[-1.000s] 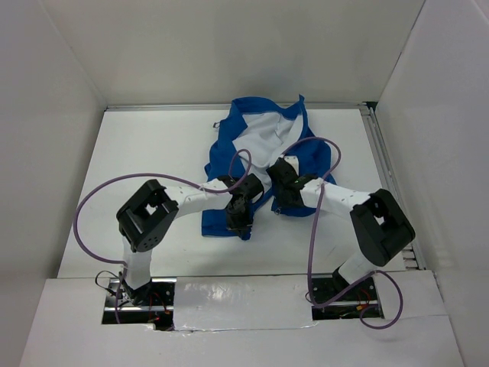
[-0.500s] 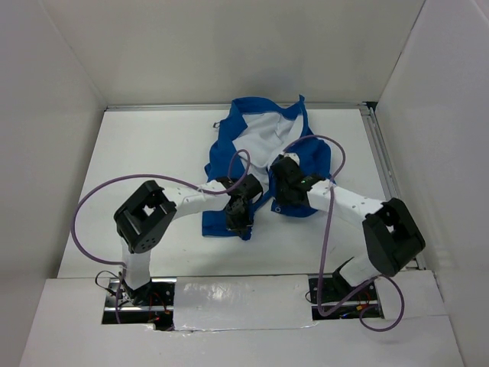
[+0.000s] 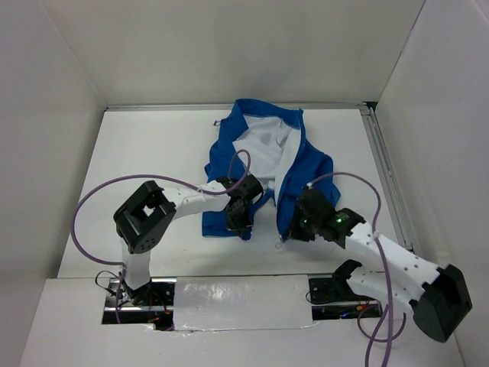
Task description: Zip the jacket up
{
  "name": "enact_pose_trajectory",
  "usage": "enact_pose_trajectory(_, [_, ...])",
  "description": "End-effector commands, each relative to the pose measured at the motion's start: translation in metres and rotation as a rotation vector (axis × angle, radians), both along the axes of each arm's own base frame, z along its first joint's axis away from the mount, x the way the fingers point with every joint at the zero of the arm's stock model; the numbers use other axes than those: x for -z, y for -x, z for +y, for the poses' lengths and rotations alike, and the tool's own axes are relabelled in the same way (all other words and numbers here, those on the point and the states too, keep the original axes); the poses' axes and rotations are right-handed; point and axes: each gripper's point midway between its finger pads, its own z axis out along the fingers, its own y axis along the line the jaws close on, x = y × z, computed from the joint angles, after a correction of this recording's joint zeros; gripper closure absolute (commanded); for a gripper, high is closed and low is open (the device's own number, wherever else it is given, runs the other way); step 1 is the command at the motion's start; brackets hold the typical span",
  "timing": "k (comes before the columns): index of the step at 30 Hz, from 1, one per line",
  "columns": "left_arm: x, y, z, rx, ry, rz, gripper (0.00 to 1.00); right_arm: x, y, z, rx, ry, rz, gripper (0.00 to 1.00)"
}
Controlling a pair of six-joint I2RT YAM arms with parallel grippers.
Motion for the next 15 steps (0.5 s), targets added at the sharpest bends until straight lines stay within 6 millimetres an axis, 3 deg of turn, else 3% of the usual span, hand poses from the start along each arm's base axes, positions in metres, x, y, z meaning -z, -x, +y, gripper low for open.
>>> enact_pose_trajectory(1, [-0.006,-0.010,0.003,0.015,-0.019,-0.064,1.00,0.048,0.056,-0.012,0.038,0.052,0.304,1.00])
enact_pose_trajectory(4, [-0.012,-0.010,0.005,0.012,-0.016,-0.076,1.00,0.040,0.049,-0.013,0.045,0.058,0.242,0.96])
enact_pose_trajectory(6, [-0.015,-0.010,0.005,0.012,-0.008,-0.085,1.00,0.031,0.042,-0.009,0.010,0.034,0.176,0.83])
enact_pose_trajectory(7, [-0.016,-0.009,0.006,0.015,-0.007,-0.086,1.00,0.027,0.038,-0.006,-0.018,0.024,0.137,0.68])
enact_pose_trajectory(9, [-0.015,-0.007,0.008,0.013,-0.012,-0.082,1.00,0.018,0.035,-0.004,-0.040,0.007,0.091,0.48])
enact_pose_trajectory(15, [-0.012,-0.004,0.014,0.001,-0.035,-0.074,1.00,0.008,0.029,-0.024,-0.035,0.143,0.044,0.42])
